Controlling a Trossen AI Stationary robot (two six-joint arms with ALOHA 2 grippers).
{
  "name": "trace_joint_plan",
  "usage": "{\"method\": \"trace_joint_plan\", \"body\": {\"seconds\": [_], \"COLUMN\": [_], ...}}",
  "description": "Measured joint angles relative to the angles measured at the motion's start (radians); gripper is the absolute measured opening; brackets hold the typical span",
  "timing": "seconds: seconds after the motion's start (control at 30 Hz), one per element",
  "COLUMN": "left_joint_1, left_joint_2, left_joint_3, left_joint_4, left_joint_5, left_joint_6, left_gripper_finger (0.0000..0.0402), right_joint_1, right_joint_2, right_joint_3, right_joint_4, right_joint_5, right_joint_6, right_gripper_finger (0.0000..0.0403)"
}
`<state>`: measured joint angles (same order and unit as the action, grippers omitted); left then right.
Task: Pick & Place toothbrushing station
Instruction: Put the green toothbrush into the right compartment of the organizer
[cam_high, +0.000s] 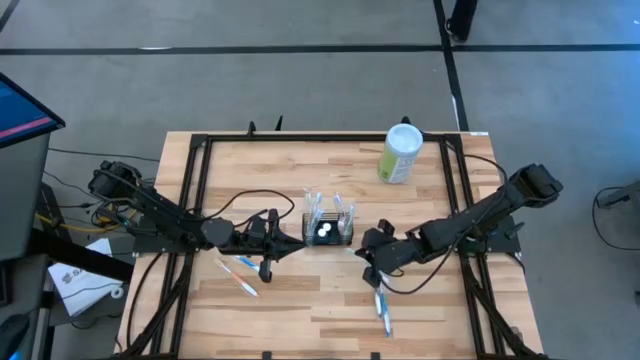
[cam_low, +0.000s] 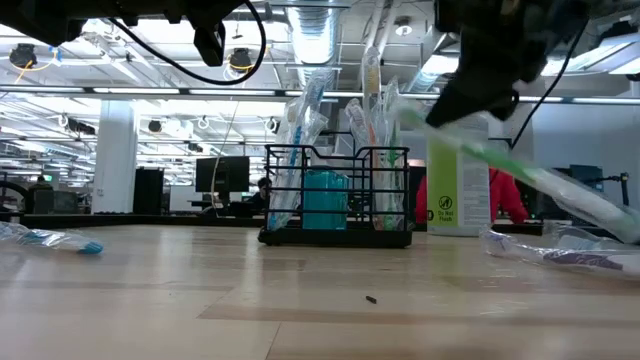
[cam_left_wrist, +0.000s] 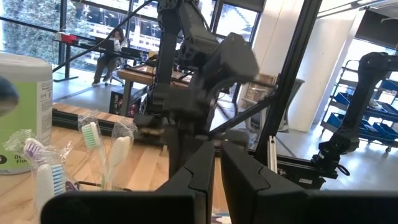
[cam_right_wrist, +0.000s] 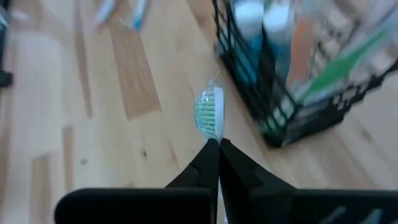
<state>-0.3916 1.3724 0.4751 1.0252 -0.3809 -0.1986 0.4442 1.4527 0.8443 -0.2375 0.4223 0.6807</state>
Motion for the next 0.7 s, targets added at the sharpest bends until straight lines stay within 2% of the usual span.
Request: {"method": "trace_joint_plan", "body": {"seconds": [0.13, 0.33, 0.47, 0.7], "left_joint_1": [0.000, 0.000, 0.000, 0.000], "left_joint_2": [0.000, 0.000, 0.000, 0.000], "left_joint_3": [0.000, 0.000, 0.000, 0.000], "left_joint_4": [0.000, 0.000, 0.000, 0.000], "left_joint_5": [0.000, 0.000, 0.000, 0.000], "left_joint_6": [0.001, 0.000, 0.000, 0.003], "left_gripper_finger": [0.0021, 0.0021, 0.0021, 0.0021], "right_joint_1": [0.029, 0.060, 0.067, 0.087], "right_joint_2": [-0.055, -0.114, -0.130, -0.134], "right_joint_3": [0.000, 0.000, 0.000, 0.000], "right_joint_4": [-0.006, -0.016, -0.009, -0.005], "right_joint_5": [0.083, 0.282, 0.366, 0.576], "right_joint_6": [-0.019, -0.045, -0.055, -0.063], "right_gripper_finger": [0.0000, 0.0000, 0.0000, 0.0000]}}
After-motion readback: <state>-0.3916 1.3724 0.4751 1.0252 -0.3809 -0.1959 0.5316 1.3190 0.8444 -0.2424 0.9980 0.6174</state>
